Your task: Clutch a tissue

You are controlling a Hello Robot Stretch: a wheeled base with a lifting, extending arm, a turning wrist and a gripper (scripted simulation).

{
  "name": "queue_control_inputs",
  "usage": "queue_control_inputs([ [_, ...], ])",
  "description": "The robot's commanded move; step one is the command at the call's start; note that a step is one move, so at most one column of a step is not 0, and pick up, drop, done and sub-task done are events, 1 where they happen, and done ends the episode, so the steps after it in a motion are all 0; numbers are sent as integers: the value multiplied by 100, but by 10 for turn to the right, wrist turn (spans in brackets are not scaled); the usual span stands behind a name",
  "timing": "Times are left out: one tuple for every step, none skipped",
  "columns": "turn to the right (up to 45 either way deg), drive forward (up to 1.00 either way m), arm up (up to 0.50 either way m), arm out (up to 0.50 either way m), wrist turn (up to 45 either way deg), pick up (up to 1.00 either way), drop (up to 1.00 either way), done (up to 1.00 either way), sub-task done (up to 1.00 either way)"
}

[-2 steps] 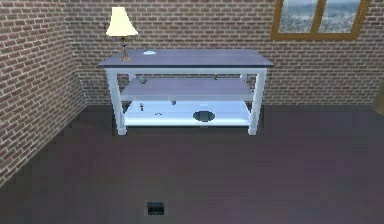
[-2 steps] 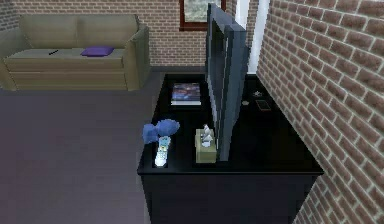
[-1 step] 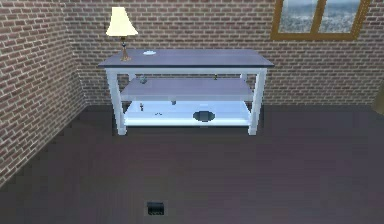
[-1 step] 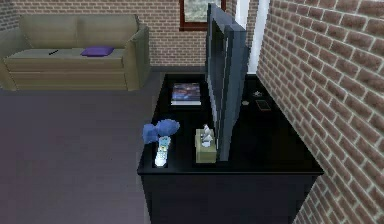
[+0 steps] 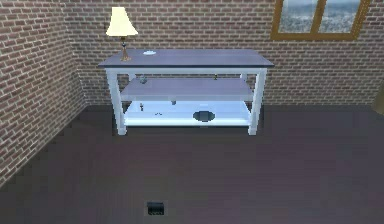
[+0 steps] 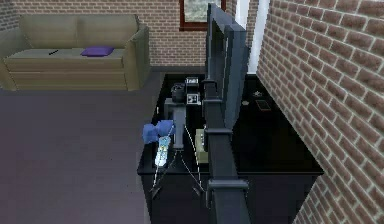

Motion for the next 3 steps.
queue_control_inputs([
  [0,0,0,0,450,0,0,0,0],
  [0,0,0,0,450,0,0,0,0],
  [0,0,0,0,450,0,0,0,0],
])
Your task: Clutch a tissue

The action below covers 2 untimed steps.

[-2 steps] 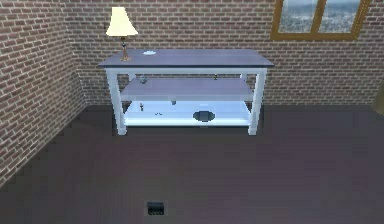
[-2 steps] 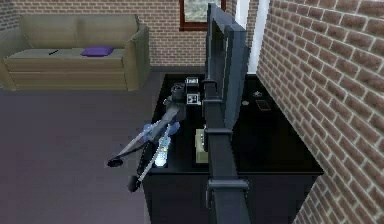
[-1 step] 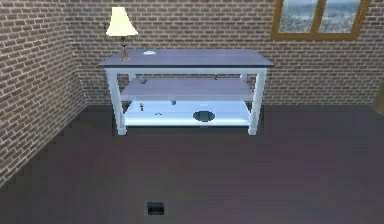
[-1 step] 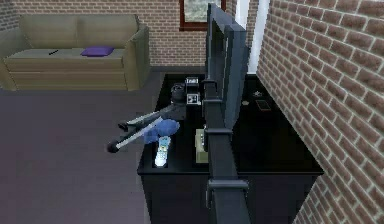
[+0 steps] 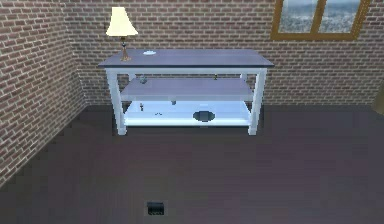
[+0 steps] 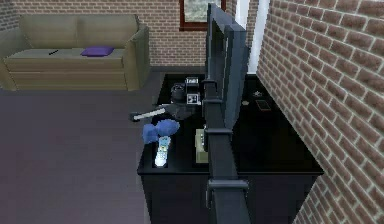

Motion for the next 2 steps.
queue_control_inputs([
  [0,0,0,0,450,0,0,0,0],
  [0,0,0,0,150,0,0,0,0],
])
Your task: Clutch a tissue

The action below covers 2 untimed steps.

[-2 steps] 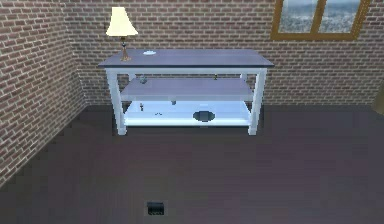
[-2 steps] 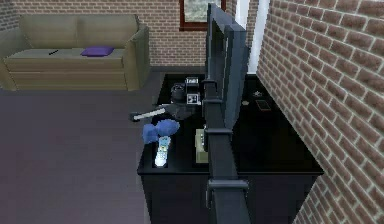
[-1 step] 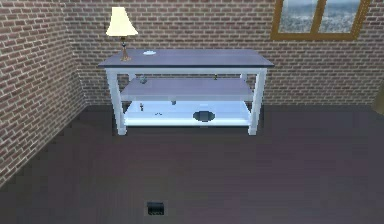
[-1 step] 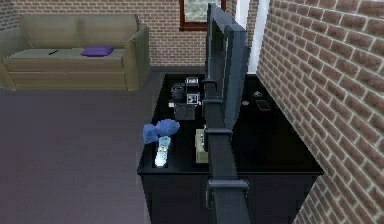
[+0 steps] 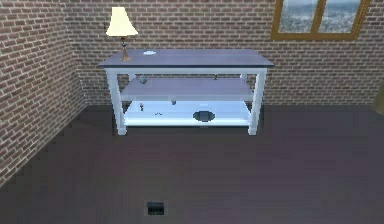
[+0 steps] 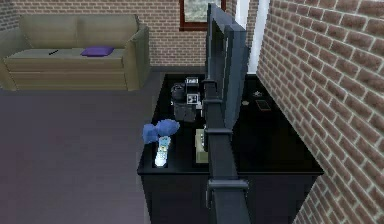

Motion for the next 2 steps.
queue_control_inputs([
  [0,0,-30,0,0,0,0,0,0],
  [0,0,0,0,0,100,0,0,0],
])
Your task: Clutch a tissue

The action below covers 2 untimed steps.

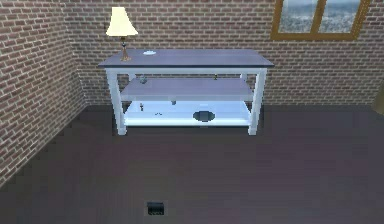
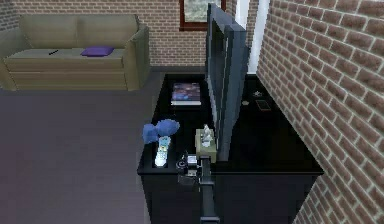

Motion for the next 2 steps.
queue_control_inputs([
  [0,0,10,0,0,0,0,0,0],
  [0,0,0,0,0,0,0,100,0],
])
